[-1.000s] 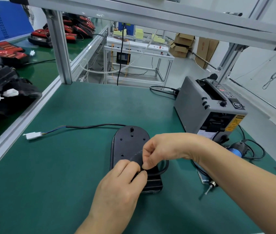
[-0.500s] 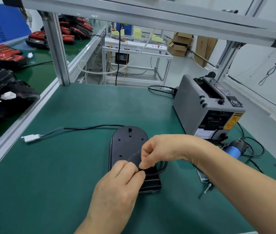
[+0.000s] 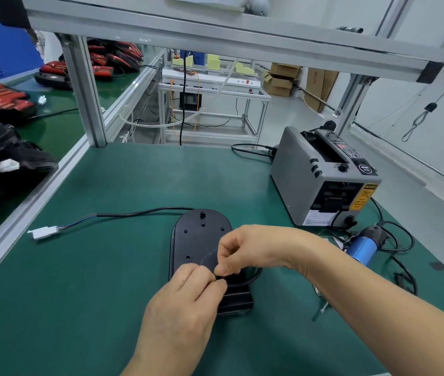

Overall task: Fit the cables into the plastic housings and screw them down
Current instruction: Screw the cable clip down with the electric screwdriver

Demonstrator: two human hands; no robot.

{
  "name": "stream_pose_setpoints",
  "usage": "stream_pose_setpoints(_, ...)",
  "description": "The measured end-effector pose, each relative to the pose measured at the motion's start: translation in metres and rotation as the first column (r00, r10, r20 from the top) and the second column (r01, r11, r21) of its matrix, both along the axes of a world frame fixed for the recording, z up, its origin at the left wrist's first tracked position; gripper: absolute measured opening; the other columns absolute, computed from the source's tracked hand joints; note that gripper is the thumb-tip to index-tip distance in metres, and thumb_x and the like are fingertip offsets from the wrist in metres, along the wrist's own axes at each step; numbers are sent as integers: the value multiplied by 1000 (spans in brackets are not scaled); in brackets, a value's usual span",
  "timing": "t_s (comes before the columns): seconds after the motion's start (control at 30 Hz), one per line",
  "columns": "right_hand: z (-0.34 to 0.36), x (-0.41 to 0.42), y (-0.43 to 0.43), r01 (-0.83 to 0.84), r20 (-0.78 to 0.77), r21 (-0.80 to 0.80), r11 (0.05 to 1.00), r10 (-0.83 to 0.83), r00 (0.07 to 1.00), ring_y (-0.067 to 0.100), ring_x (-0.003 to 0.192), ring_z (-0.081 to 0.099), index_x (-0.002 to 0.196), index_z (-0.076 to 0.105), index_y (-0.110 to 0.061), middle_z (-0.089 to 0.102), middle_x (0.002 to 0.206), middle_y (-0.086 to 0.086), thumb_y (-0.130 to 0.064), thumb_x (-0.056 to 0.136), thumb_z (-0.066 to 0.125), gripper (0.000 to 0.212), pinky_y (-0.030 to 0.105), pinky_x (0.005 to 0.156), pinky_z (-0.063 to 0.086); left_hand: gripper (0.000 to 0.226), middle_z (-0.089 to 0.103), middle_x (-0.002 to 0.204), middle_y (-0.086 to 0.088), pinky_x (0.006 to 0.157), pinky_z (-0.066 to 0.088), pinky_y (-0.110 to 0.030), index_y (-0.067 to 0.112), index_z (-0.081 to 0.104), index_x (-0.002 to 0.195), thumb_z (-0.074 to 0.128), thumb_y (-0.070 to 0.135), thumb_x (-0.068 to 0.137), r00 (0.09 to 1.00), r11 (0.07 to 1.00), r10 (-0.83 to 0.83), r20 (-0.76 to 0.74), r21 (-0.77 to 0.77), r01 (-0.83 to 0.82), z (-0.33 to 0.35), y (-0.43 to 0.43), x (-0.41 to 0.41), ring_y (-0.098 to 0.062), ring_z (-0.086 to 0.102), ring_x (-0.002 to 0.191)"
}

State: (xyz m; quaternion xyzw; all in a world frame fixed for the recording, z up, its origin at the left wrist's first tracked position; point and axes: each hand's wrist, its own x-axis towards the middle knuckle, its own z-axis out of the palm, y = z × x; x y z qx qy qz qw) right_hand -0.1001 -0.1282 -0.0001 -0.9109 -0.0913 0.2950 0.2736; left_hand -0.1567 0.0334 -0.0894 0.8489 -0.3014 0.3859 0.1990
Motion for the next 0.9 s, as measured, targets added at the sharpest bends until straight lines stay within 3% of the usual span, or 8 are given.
stream_pose_setpoints(0.13, 0, -1, 1, 12, 4, 1, 1000, -12, 1000, 4, 73, 52, 81, 66, -27, 61, 77, -9, -38, 82, 71, 13, 23, 73, 40, 19, 58, 73, 6, 55, 26, -18, 17, 72, 74, 55, 10, 81, 1000, 1000, -4, -9, -20, 4, 1, 0, -1, -13, 50, 78)
stream_pose_setpoints(0.3, -2, 0, 1, 34, 7, 12, 999, -34, 999, 4, 70, 52, 85, 70, -23, 60, 72, -10, -38, 81, 71, 16, 21, 70, 40, 15, 51, 94, 13, 51, 26, -15, 18, 71, 75, 57, 14, 80, 999, 998, -18, -37, -57, 15, 0, 0, 1, -11, 50, 83)
stream_pose_setpoints(0.6, -7, 1, -4, 83, -8, 73, 994, -83, 997, -10, 57, 50, 73, 69, -30, 59, 60, -16, -42, 81, 70, 14, 20, 70, 37, 12, 57, 85, 11, 51, 35, -15, 18, 71, 76, 60, 15, 80, 998, 997, -60, -28, -49, 58, -1, 2, 3, -11, 50, 82)
stream_pose_setpoints(0.7, -8, 0, -4, 82, 4, 86, 993, -83, 997, -5, 60, 51, 78, 72, -25, 59, 62, -15, -40, 79, 72, 15, 20, 70, 38, 11, 59, 83, 11, 52, 32, -14, 19, 71, 76, 61, 14, 79, 997, 997, -64, -45, -42, 62, 0, 2, 3, -10, 51, 81)
stream_pose_setpoints(0.9, -8, -1, -4, 96, 4, 82, 992, -96, 995, 1, 68, 52, 78, 72, -26, 59, 65, -14, -42, 79, 72, 16, 21, 72, 39, 9, 62, 80, 9, 48, 43, -20, 18, 71, 74, 71, 10, 72, 995, 996, -80, -52, -52, 77, 0, 2, 4, -11, 50, 80)
